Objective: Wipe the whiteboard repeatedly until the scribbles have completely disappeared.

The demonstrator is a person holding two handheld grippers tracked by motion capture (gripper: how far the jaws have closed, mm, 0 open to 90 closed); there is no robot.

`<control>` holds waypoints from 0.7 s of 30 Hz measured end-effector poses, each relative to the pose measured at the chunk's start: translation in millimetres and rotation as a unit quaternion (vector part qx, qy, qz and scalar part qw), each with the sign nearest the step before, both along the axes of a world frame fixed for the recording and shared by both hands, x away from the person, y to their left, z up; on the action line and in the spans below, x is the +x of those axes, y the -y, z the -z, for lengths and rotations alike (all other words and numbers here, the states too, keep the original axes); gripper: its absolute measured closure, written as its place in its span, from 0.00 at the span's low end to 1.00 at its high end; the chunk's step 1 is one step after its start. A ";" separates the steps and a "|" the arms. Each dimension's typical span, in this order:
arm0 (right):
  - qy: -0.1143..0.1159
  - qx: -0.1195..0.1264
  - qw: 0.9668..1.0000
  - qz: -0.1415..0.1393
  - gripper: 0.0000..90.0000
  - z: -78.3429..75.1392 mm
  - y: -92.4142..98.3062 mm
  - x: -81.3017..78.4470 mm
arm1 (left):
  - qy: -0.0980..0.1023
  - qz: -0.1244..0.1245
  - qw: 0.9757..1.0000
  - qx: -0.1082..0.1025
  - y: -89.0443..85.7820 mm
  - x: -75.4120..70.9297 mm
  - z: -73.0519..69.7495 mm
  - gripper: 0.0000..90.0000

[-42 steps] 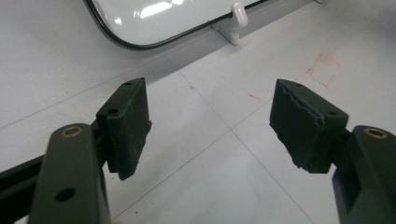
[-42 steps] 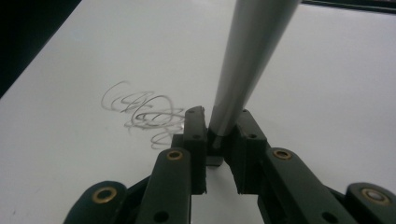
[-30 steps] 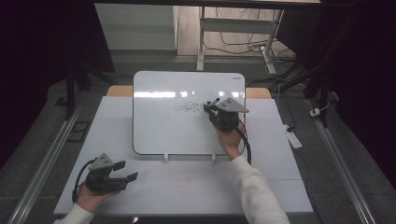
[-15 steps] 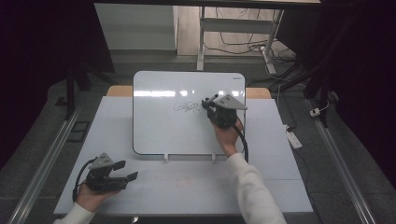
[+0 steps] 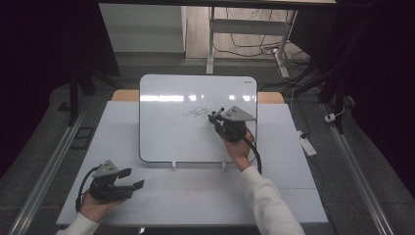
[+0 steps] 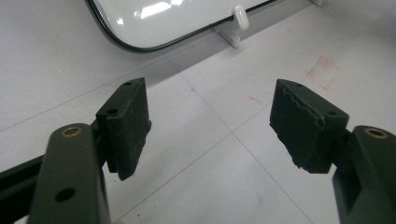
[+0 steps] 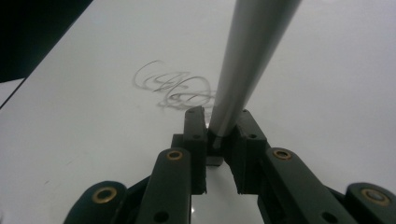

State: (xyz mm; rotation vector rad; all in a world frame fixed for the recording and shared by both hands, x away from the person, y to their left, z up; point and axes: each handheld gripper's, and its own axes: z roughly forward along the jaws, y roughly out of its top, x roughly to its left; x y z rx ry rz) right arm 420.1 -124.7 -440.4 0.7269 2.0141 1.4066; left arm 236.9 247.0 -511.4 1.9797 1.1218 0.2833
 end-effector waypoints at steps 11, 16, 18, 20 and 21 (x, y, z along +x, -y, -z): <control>-0.011 0.037 0.999 0.013 0.86 -3.7 -3.0 9.7 | 0.001 0.000 1.000 -0.001 -1.2 -1.1 -0.1 0.32; -0.002 -0.014 1.000 -0.022 0.86 0.3 -19.3 0.8 | 0.000 0.000 1.000 -0.001 -1.8 0.0 0.2 0.32; -0.002 -0.002 1.000 -0.006 0.86 -3.3 -14.0 5.2 | 0.001 0.001 1.000 -0.002 -1.7 -0.8 -0.2 0.32; -0.004 0.029 0.999 0.022 0.86 -8.3 -3.4 11.6 | 0.004 0.000 1.000 -0.002 -1.8 -1.9 -1.2 0.32; -0.010 0.034 0.999 0.023 0.86 -8.3 -2.0 12.5 | 0.004 0.000 1.000 -0.003 -1.9 -2.1 -1.4 0.32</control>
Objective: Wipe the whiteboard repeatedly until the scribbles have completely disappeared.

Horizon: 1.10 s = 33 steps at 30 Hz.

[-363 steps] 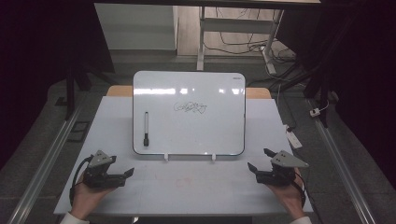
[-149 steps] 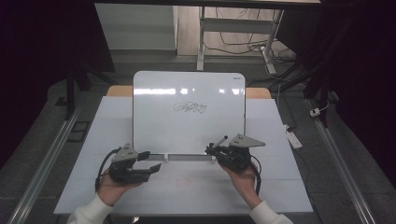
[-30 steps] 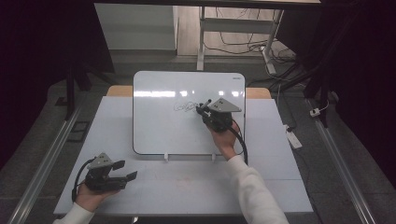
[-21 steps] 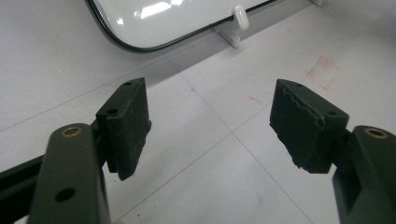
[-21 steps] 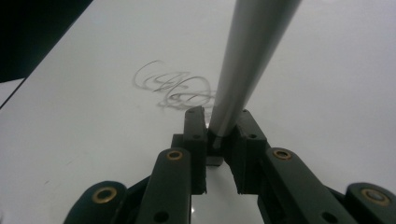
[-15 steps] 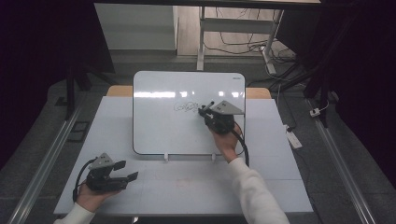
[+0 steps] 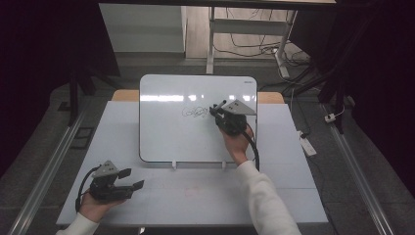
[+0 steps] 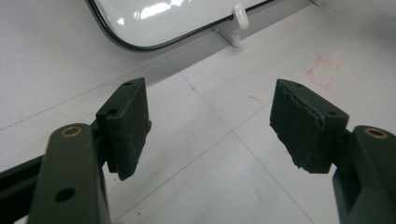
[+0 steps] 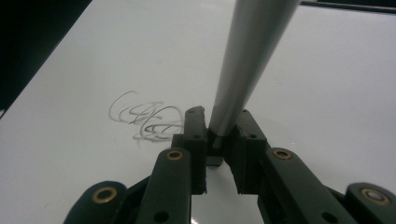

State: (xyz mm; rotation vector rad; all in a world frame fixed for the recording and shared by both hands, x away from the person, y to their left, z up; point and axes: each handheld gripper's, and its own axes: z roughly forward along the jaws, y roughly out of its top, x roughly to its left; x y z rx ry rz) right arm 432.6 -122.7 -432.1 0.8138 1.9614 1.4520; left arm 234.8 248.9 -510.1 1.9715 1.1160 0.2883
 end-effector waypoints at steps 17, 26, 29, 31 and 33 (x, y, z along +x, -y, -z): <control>0.010 -0.043 0.998 -0.046 0.86 3.5 -25.6 -4.0 | -0.003 -0.001 1.000 0.000 -0.8 1.2 1.1 0.32; 0.006 -0.047 0.998 -0.050 0.86 3.0 -26.5 -3.9 | -0.001 0.000 1.000 0.000 -0.9 1.7 0.8 0.32; 0.010 -0.022 1.000 -0.019 0.86 -3.1 -15.5 3.3 | 0.001 0.000 1.000 0.000 -1.0 -0.3 -0.1 0.32; -0.002 -0.005 1.000 -0.012 0.86 -3.5 -10.8 4.8 | 0.001 0.000 1.000 -0.001 -1.1 -0.4 -0.4 0.32; -0.003 -0.028 0.999 -0.036 0.86 1.7 -17.4 -2.8 | -0.001 0.001 1.000 -0.001 -1.3 1.1 0.4 0.32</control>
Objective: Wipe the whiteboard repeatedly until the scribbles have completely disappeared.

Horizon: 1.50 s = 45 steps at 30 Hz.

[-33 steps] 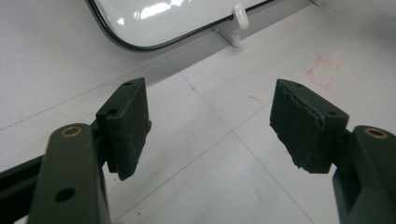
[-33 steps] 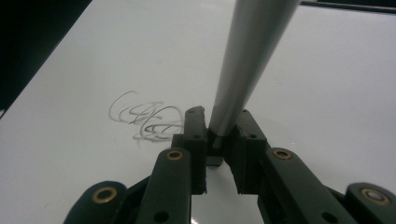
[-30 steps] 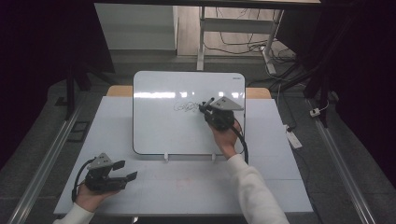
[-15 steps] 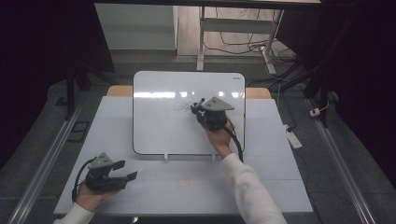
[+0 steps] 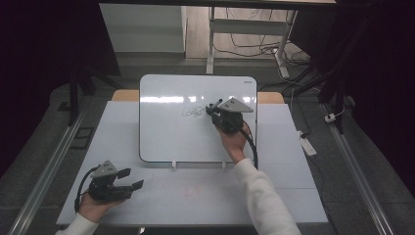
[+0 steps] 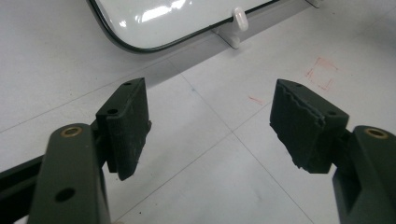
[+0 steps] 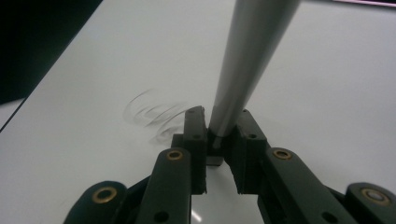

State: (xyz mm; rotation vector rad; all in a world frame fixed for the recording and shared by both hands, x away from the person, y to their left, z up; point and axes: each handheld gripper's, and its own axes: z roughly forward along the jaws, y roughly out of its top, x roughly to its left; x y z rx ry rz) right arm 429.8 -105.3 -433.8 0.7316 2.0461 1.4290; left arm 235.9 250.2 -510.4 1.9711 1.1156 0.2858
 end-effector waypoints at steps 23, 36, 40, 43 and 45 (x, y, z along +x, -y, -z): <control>0.008 -0.019 0.999 -0.029 0.86 2.8 -21.2 -0.9 | 0.001 0.000 1.000 0.000 -0.7 -0.2 0.1 0.32; 0.009 -0.021 0.999 -0.039 0.86 5.2 -25.7 -2.7 | 0.001 0.000 1.000 0.001 -0.2 -1.1 0.0 0.32; 0.010 0.026 1.000 0.009 0.86 -8.0 -9.7 13.9 | 0.002 -0.002 1.000 -0.002 -0.6 -1.5 -1.0 0.32; 0.005 0.022 1.000 -0.005 0.86 -4.2 -15.7 10.5 | 0.001 0.000 1.000 0.000 -0.7 0.1 0.2 0.32; 0.002 -0.001 0.999 -0.034 0.86 2.5 -26.6 2.6 | -0.001 -0.001 1.000 -0.002 -0.8 0.4 0.6 0.32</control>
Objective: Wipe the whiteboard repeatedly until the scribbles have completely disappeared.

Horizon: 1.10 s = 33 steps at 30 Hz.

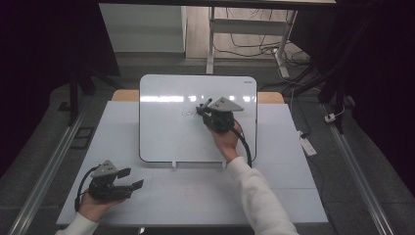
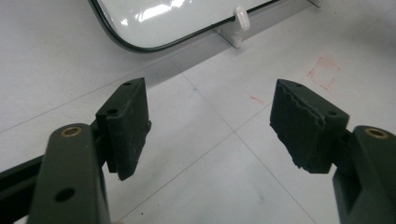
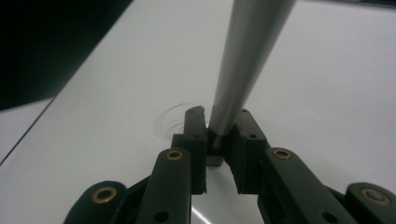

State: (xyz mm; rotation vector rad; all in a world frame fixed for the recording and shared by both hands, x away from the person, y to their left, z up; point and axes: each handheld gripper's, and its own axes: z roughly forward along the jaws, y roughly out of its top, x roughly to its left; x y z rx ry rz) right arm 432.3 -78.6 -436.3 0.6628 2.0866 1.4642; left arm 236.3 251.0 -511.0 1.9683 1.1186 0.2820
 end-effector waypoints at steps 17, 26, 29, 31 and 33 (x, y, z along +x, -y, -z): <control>0.006 -0.011 1.000 0.002 0.86 -1.7 -2.2 -0.1 | 0.002 -0.001 1.000 0.000 -0.6 -1.5 -0.9 0.32; 0.017 -0.024 1.000 -0.001 0.86 -2.2 -5.4 -1.5 | -0.001 0.001 1.000 0.002 0.1 0.1 0.4 0.32; 0.014 0.015 0.999 0.039 0.86 -11.4 3.7 11.1 | 0.002 0.000 1.000 0.002 0.2 -1.7 -0.7 0.32; 0.008 0.026 0.999 0.044 0.86 -14.4 5.1 15.4 | 0.002 -0.001 1.000 0.001 -0.1 -0.9 -0.5 0.32; 0.007 0.018 0.999 0.029 0.86 -11.6 -1.8 11.4 | 0.000 0.000 1.000 0.000 -0.4 0.1 0.2 0.32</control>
